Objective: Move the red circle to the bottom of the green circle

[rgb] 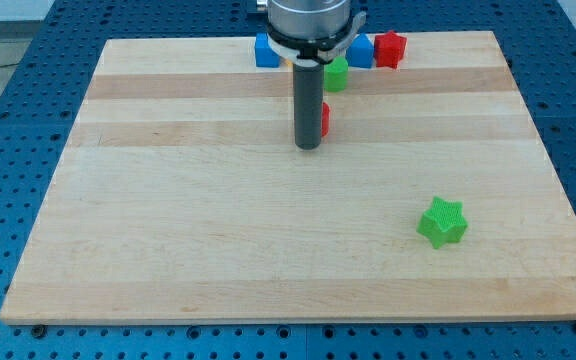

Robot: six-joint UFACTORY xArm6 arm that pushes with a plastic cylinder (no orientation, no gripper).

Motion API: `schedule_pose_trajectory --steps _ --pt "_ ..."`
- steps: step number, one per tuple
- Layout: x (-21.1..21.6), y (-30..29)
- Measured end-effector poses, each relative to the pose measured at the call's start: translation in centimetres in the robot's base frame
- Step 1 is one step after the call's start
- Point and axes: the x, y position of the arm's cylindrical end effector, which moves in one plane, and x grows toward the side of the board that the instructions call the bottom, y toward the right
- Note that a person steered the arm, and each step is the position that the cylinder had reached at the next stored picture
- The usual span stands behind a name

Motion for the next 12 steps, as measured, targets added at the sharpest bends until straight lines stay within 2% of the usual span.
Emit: schedule_pose_trajectory --steps 2,5,8,12 --pt "-3.6 0.0" --pt "-5.1 -3.5" --pt "-5.6 -0.5" --pt "-5.6 -0.3"
